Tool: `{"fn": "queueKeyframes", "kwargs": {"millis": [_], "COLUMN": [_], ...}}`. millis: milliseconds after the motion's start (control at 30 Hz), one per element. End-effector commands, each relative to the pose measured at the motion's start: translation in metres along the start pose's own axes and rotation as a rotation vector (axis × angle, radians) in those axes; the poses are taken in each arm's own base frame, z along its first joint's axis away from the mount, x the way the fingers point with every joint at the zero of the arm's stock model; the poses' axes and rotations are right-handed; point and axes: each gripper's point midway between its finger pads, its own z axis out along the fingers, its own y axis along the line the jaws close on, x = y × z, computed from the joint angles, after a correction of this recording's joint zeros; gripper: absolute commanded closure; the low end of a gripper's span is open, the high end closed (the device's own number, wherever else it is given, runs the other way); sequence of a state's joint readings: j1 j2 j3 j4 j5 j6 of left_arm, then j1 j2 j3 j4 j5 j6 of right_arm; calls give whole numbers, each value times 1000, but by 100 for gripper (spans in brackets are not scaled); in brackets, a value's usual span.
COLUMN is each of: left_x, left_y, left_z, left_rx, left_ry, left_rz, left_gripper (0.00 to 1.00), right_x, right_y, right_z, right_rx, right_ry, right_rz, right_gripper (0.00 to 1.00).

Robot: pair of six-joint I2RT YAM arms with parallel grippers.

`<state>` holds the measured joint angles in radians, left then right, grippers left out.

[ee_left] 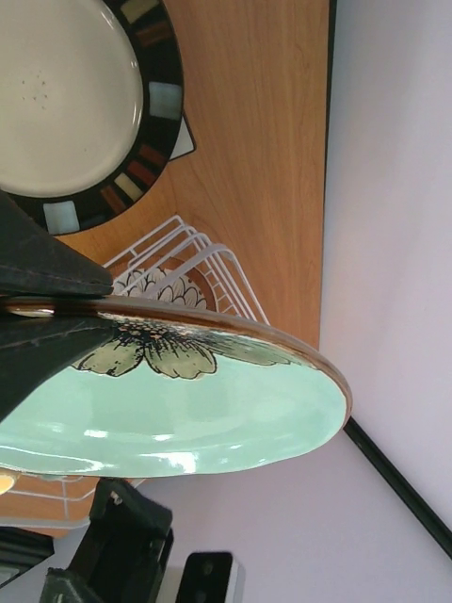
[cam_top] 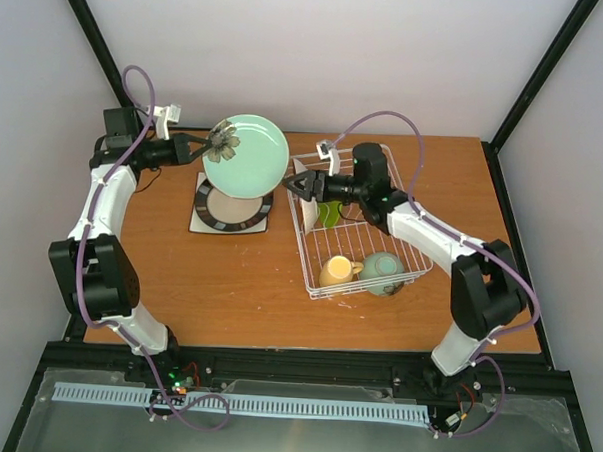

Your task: Load the mixed dishes into the dish rack

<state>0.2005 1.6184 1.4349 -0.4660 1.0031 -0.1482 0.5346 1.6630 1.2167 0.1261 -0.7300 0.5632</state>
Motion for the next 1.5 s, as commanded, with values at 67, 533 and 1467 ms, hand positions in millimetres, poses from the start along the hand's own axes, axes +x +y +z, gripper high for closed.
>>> {"fn": "queueKeyframes", "kwargs": {"millis": [67, 533, 1467], "left_x": [-31, -30, -47], "left_y": [-59, -89, -25], "left_z": [-23, -33, -32], "left_rx": [159, 281, -218], "left_ry": [-64, -74, -162], "left_rz": [103, 96, 114], "left_gripper": [99, 99, 35], "right_x": [-30, -52, -62], "right_y": [32, 32, 58], "right_z": [6, 30, 5], "right_rx": [-201, -304, -302], "right_ry": [-14, -6, -103], "right_rz": [12, 44, -27], "right_gripper": [37, 43, 97]}}
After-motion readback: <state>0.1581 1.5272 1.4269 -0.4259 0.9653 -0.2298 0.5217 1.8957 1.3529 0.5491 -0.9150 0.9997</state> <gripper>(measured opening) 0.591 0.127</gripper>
